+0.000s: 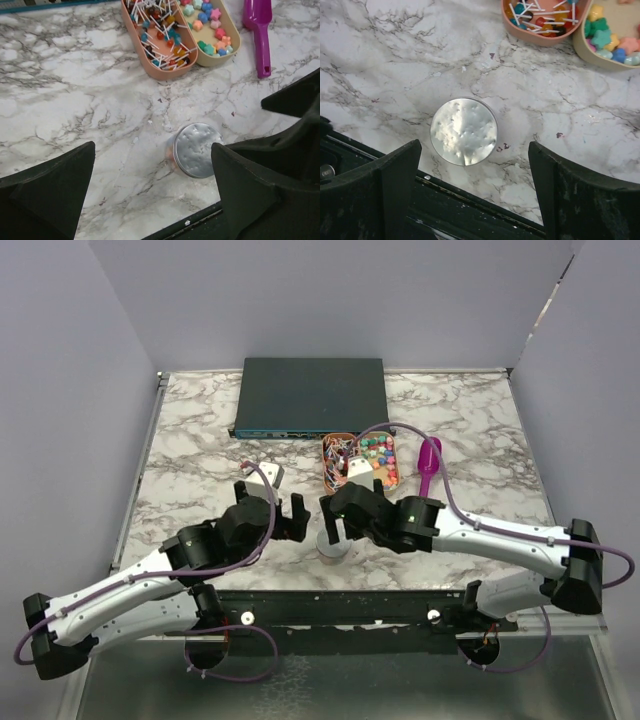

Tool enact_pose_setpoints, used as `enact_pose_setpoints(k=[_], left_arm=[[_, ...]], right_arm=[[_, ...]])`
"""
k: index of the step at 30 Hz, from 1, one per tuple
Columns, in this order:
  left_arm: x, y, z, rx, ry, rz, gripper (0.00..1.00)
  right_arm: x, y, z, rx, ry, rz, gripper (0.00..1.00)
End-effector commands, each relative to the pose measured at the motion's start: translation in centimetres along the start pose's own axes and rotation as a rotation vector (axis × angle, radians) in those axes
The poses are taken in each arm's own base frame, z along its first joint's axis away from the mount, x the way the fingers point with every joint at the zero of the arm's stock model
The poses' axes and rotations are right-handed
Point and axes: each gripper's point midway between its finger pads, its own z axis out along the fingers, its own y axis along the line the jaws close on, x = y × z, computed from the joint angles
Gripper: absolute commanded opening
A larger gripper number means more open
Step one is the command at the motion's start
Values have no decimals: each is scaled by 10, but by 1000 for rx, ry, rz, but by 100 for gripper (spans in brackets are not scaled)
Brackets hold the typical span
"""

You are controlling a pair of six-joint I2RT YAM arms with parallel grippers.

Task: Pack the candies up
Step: Close the bottle lid on the packing bottle, then screw the bottle lid onto the packing bottle.

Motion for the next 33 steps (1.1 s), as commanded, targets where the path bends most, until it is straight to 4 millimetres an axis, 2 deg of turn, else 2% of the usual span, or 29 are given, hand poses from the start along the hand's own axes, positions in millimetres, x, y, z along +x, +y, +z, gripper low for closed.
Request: enact_pose_setpoints(k=[1,4,9,15,19,24,28,30,31,33], left_arm=[[33,-15,9,75,77,-95,99],[50,-20,11,106,90,-154,99],[85,-30,15,148,116,-200,99],[112,-51,7,284,79,-208,99],[133,-44,13,284,72,-218,99],[146,-37,22,313,-12,-239,99],[145,-32,28,317,-83,-213,99],[138,-32,30,317,-126,-196,99],[146,-26,33,300,-124,-170,99],[149,-24,36,290,-132,-122,99]], right_arm=[[5,-32,-9,90,-36,-22,94],[9,-41,-12,102,-40,-19,100],[13,-54,-16,117,-50,-11,100],[18,-64,-19,120,-50,-1,100],[21,-66,-20,118,-49,2,100],[25,-66,-18,116,-40,-4,100],[29,-69,-18,120,-34,-6,100],[30,-70,-18,120,-32,-7,100],[30,-71,-18,120,-32,-8,100],[31,-72,-17,122,-29,-15,100]])
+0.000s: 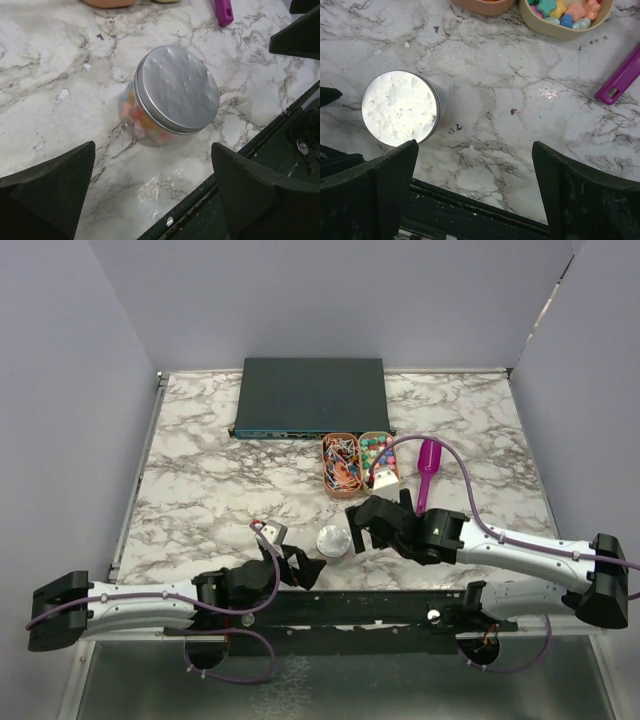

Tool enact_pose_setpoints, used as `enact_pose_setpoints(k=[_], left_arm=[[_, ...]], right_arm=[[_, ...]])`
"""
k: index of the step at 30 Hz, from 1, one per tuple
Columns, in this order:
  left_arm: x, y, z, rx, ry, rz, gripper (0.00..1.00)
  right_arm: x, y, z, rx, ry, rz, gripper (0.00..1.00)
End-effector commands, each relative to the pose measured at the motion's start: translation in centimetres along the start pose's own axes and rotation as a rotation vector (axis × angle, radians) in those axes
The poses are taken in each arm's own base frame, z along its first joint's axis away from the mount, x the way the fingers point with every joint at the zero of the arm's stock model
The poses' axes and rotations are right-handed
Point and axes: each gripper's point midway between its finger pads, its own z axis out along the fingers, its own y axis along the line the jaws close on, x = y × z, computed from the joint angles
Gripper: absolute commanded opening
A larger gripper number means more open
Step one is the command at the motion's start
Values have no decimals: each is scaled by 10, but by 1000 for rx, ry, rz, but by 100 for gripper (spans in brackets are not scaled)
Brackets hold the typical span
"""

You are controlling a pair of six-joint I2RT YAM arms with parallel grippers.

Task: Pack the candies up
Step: Screw the bottle lid onto the packing bottle.

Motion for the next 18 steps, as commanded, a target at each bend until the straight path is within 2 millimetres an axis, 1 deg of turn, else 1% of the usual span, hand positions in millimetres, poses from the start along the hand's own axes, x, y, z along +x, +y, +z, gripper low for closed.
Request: enact_pose_setpoints(k=[1,3,5,7,8,11,18], left_arm=[[-15,1,6,7,-107,69,99],[-10,1,9,3,-91,106,99],[-9,-3,12,10,-77,140,99],[-5,0,13,-6,-73,162,99],[-11,-7,15,-2,-87,162,99],[-6,-11,17,-11,-77,192,99],[8,-9,21,-52,-82,254,99]], right_arm=[[0,-9,0,22,-14,-4,100],[-1,-10,1,24,-16,-10,100],[-3,-9,3,21,-20,-17,100],[-4,-7,5,16,-21,-22,100],[-5,-6,6,14,-20,-26,100],[-5,-4,8,13,-13,-35,100],[-3,-8,9,12,-17,-30,100]])
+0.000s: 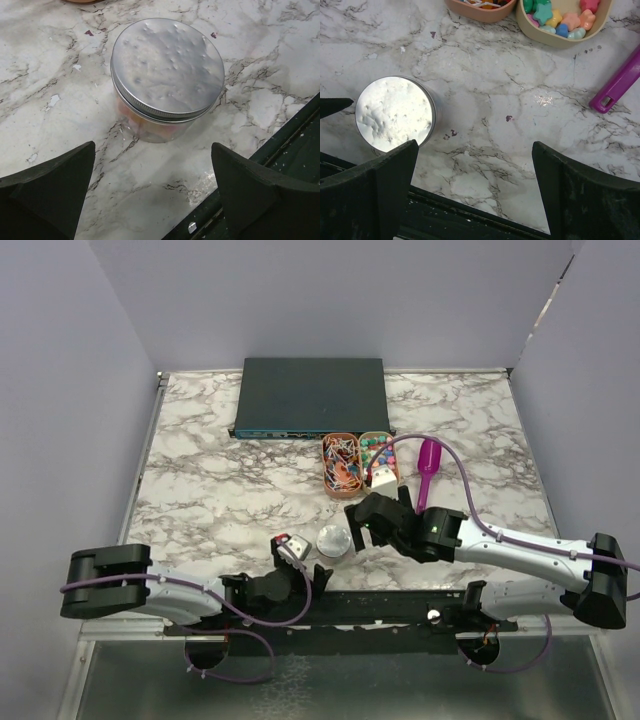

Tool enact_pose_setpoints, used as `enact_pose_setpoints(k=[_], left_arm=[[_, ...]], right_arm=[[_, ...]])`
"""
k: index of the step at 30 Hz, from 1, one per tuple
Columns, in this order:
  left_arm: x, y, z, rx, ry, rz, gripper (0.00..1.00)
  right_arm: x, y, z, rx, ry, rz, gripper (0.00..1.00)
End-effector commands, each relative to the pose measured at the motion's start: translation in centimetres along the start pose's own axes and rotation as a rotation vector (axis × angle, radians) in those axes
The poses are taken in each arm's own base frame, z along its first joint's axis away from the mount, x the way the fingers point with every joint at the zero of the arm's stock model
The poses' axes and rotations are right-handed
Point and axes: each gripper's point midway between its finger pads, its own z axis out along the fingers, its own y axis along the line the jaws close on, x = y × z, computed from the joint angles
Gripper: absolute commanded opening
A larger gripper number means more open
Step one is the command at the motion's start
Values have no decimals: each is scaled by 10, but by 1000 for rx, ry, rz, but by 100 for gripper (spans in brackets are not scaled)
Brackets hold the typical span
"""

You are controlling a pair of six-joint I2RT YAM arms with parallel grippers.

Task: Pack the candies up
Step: Screw the bottle lid onto the packing bottle.

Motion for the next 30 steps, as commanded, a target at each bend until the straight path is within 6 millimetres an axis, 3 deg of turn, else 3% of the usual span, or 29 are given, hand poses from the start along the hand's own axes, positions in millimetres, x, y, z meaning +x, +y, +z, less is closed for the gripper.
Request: enact_pose_setpoints(k=[1,11,19,30], left_arm=[[-11,-1,7,-43,-73,-3,99],[2,-22,33,-13,-96,54,99],[18,-26,47,-11,-96,120,99],[19,-11,66,-77,-109,146,99]], right_arm=[[2,-2,4,-4,-9,3,100],[8,-6,4,-21,4,10,100],[17,-10,5,-22,26,15,100],[19,-9,6,-21,42,9,100]])
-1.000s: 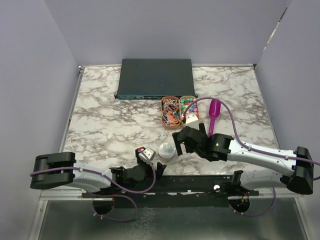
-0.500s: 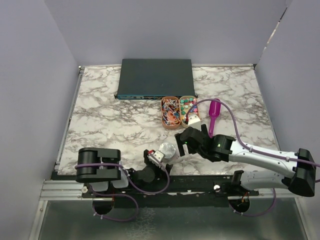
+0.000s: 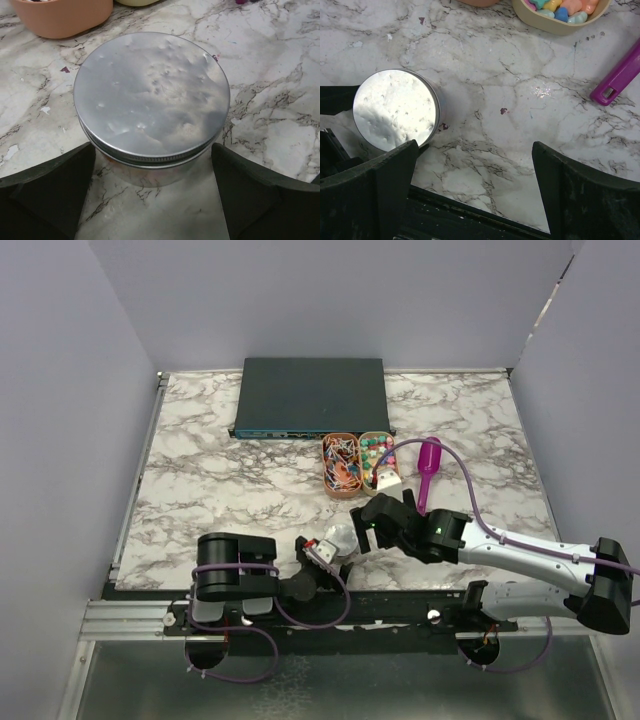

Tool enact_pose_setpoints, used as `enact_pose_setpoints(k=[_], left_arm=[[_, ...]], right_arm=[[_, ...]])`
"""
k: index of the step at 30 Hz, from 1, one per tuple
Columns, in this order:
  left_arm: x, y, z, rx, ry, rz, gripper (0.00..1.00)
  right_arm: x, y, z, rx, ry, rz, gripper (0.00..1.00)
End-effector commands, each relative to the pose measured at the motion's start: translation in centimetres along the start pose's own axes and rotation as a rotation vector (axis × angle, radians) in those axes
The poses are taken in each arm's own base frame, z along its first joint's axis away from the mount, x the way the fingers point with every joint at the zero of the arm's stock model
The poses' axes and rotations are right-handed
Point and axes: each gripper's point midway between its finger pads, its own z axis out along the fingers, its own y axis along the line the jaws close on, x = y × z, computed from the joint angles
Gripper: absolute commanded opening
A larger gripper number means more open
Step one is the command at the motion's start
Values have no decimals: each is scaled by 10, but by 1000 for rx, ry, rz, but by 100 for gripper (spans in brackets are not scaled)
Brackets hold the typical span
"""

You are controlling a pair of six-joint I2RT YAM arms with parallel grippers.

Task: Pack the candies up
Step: Screw the bottle lid onto the packing bottle.

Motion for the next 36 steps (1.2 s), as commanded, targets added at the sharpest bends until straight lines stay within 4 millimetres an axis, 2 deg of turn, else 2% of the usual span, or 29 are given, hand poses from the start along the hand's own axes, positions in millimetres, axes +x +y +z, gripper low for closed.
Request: enact_pose_setpoints(k=[1,11,17,19,22,25,30,32,36], left_arm=[[4,1,12,-17,1,1,99],[9,2,24,8,3,-24,98],[13,-8,25,87,28,8,79],[16,-10,24,107,38,37,73],[17,-7,22,115,42,75,72],[22,-8,23,151,72,107,70],[31,-17,29,261,114,98,57],[32,-18,31,276,120,100,53],[35,-21,36,296,124,108,52]], right_arm=[[2,0,-1,-6,12,5,100],[4,-5,-8,-14,3,39,100],[13,-3,-5,-44,1,55,100],[13,3,-2,-77,-2,59,96],[7,16,1,-148,-14,61,82],[-1,25,4,-209,-30,68,74],[-12,30,17,-342,-20,95,52],[-16,31,21,-354,-25,86,51],[-19,32,30,-369,-2,73,51]])
